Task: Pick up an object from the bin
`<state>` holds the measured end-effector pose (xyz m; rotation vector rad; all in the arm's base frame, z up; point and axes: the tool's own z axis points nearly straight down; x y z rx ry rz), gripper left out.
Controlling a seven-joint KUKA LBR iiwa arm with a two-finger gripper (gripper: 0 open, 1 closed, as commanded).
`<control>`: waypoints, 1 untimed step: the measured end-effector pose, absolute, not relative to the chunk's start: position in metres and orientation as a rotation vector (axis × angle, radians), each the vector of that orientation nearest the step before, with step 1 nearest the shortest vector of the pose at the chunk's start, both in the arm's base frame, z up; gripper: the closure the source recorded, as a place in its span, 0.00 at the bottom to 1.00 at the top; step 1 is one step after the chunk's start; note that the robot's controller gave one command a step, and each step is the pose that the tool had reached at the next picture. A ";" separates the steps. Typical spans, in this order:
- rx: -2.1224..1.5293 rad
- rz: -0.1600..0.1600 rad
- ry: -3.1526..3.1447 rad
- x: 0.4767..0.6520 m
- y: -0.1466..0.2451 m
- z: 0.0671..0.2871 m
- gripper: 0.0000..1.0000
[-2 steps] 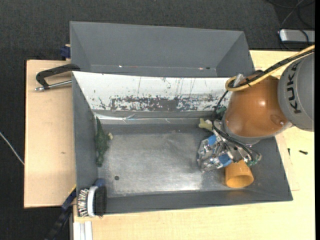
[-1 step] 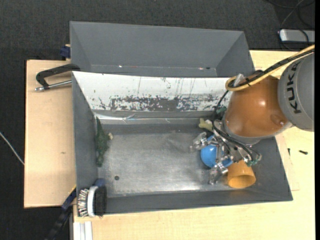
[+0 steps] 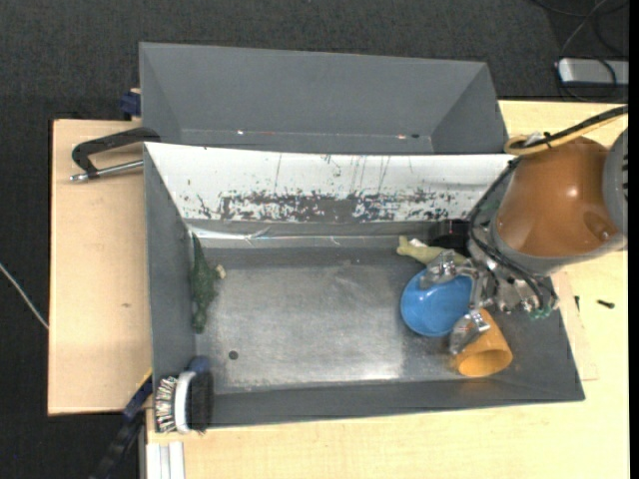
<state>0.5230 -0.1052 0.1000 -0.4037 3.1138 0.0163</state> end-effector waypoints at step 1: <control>-0.419 0.003 3.108 0.524 -0.107 0.103 1.00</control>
Offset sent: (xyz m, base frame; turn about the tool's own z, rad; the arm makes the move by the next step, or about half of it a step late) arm 0.0000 0.0000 0.0000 0.0000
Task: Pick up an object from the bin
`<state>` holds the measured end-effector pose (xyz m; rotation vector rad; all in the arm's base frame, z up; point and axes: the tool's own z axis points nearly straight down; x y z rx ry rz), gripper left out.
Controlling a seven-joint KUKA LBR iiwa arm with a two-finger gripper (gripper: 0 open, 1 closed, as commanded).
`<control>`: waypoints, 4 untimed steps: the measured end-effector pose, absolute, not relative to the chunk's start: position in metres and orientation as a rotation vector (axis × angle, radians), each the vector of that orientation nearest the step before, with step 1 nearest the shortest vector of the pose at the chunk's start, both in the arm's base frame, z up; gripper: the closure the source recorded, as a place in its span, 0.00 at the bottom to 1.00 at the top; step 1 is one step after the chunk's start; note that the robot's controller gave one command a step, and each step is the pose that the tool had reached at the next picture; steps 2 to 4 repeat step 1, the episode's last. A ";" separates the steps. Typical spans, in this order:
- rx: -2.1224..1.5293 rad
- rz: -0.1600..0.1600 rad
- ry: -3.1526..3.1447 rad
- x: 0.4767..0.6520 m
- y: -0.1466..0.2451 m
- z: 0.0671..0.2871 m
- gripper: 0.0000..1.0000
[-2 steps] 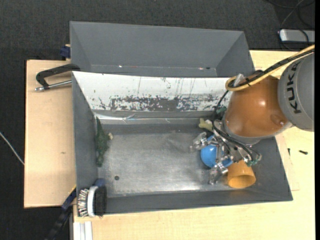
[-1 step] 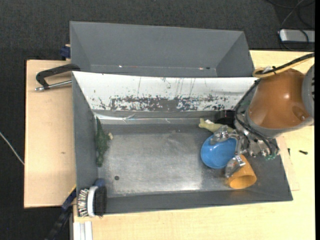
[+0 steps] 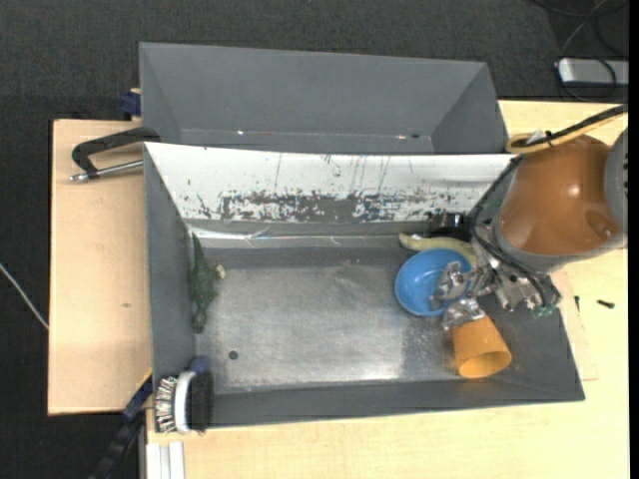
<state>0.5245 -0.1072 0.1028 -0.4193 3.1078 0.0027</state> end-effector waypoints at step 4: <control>-0.405 -0.007 3.101 0.531 -0.117 0.230 1.00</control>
Offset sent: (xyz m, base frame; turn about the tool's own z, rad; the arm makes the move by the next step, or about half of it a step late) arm 0.0034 -0.0102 0.1218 0.0069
